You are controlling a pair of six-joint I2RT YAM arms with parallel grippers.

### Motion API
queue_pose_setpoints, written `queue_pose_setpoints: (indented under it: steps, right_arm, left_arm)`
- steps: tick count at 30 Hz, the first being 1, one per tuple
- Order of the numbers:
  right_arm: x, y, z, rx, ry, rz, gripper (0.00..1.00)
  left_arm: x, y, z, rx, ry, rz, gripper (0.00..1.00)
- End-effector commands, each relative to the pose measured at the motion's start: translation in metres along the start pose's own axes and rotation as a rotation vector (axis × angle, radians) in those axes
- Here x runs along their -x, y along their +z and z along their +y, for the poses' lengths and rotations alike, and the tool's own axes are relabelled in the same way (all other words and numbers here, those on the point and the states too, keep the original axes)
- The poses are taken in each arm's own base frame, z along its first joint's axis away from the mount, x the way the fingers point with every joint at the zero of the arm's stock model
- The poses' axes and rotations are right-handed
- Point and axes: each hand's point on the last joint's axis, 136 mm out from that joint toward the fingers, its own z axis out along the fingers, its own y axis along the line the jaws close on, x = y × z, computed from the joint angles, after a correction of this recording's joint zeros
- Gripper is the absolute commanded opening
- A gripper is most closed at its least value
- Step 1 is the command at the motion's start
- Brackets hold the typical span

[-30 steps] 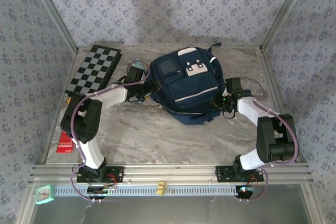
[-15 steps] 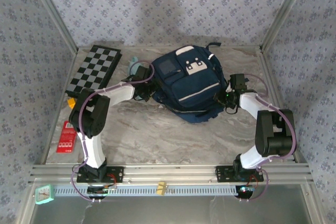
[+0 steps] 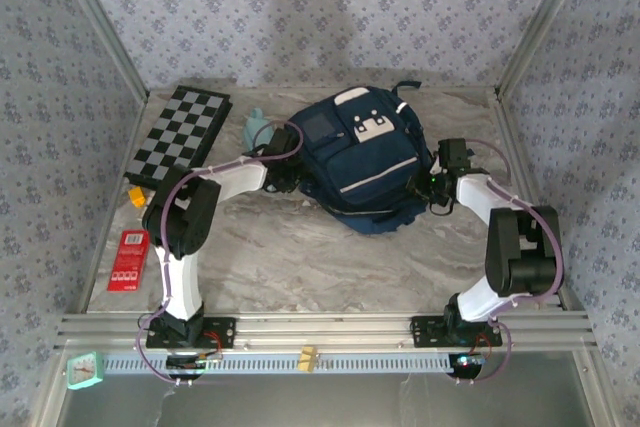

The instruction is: Pack the student bag

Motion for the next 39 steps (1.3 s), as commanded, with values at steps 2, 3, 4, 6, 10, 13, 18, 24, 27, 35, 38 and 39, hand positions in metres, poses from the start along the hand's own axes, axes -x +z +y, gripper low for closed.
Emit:
queue_pose_setpoints:
  steps: [2, 3, 4, 6, 10, 13, 18, 24, 27, 35, 38, 39]
  right_arm:
    - [0.029, 0.002, 0.007, 0.005, -0.018, -0.046, 0.27]
    - [0.036, 0.000, 0.009, 0.007, -0.028, -0.061, 0.29]
    - [0.043, -0.002, 0.011, 0.003, -0.033, -0.073, 0.31]
    - [0.060, -0.008, 0.010, -0.020, -0.034, -0.094, 0.34]
    - [0.081, -0.039, 0.019, -0.051, -0.064, -0.136, 0.43]
    - [0.069, -0.071, 0.024, -0.142, -0.129, -0.165, 0.53]
    - [0.007, -0.103, 0.046, -0.197, -0.220, -0.127, 0.61]
    - [-0.080, -0.082, 0.112, -0.013, -0.281, -0.034, 0.56]
    - [-0.104, -0.063, 0.156, 0.110, -0.338, -0.038, 0.49]
    - [-0.109, -0.013, 0.190, 0.135, -0.405, -0.154, 0.37]
    - [-0.092, -0.007, 0.182, 0.067, -0.416, -0.191, 0.38]
    - [-0.082, -0.010, 0.180, 0.055, -0.417, -0.217, 0.39]
  left_arm:
    - [0.007, -0.003, -0.013, -0.036, -0.016, -0.035, 0.07]
    - [0.006, -0.005, -0.015, -0.047, -0.020, -0.033, 0.05]
    - [0.005, -0.009, -0.019, -0.063, -0.029, -0.028, 0.04]
    - [0.000, -0.020, -0.033, -0.113, -0.027, -0.017, 0.03]
    - [-0.014, -0.043, -0.057, -0.174, -0.022, -0.013, 0.00]
    - [-0.021, -0.050, -0.066, -0.199, -0.058, 0.008, 0.00]
    - [-0.033, -0.063, -0.084, -0.263, -0.057, 0.026, 0.00]
    - [-0.046, -0.075, -0.091, -0.292, -0.059, 0.047, 0.00]
    - [-0.052, -0.076, -0.094, -0.308, -0.064, 0.061, 0.00]
    - [-0.061, -0.086, -0.095, -0.343, -0.081, 0.100, 0.00]
    - [-0.067, -0.090, -0.094, -0.345, -0.078, 0.111, 0.00]
    - [-0.070, -0.090, -0.093, -0.342, -0.075, 0.115, 0.00]
